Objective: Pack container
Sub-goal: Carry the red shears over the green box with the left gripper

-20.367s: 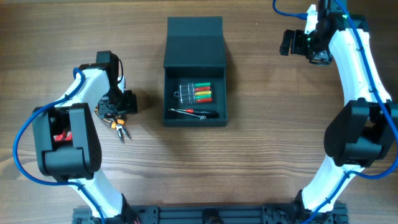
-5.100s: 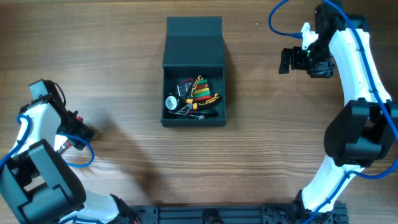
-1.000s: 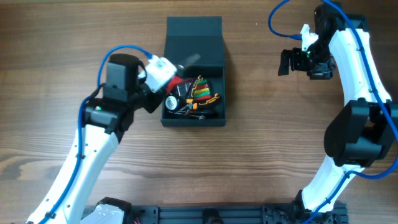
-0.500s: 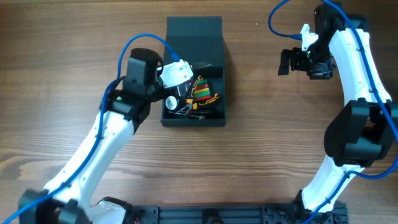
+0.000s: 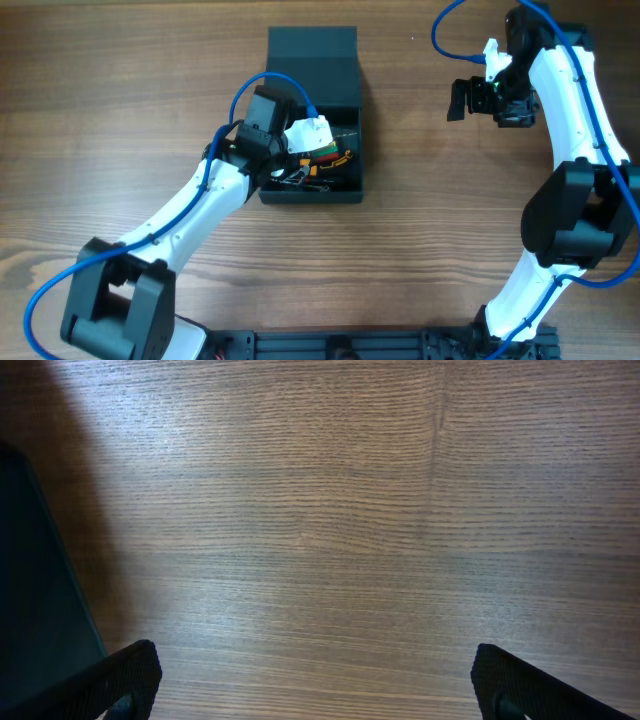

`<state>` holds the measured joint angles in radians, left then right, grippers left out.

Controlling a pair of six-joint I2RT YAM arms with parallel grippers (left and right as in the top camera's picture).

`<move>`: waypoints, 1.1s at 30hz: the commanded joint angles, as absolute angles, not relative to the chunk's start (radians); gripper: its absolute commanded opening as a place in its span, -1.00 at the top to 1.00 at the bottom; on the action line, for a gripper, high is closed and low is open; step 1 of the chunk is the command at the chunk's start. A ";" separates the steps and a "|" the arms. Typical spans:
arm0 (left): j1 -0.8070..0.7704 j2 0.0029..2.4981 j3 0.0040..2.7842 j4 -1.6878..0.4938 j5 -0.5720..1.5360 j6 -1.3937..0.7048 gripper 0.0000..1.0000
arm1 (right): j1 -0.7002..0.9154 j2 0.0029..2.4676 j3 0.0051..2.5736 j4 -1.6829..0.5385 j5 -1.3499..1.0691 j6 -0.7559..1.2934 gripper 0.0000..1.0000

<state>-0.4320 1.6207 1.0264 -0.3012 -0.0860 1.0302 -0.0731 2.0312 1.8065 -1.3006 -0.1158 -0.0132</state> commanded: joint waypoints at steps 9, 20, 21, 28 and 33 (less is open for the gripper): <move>-0.437 1.696 1.054 -0.186 -0.088 1.096 0.92 | -0.073 2.041 1.804 -1.303 -0.136 -0.022 -0.99; -0.437 1.755 1.054 -0.160 -0.087 1.096 0.85 | -0.073 2.041 1.804 -1.303 -0.136 -0.016 -0.99; -0.437 1.755 1.054 -0.160 -0.087 1.096 0.85 | -0.073 2.041 1.804 -1.303 -0.136 -0.016 -0.99; -0.436 1.755 1.054 -0.160 -0.088 1.094 0.65 | -0.073 2.041 1.804 -1.302 -0.136 -0.016 -1.00; -0.436 1.755 1.054 -0.160 -0.088 1.092 0.12 | -0.073 2.041 1.804 -1.303 -0.136 -0.016 -0.99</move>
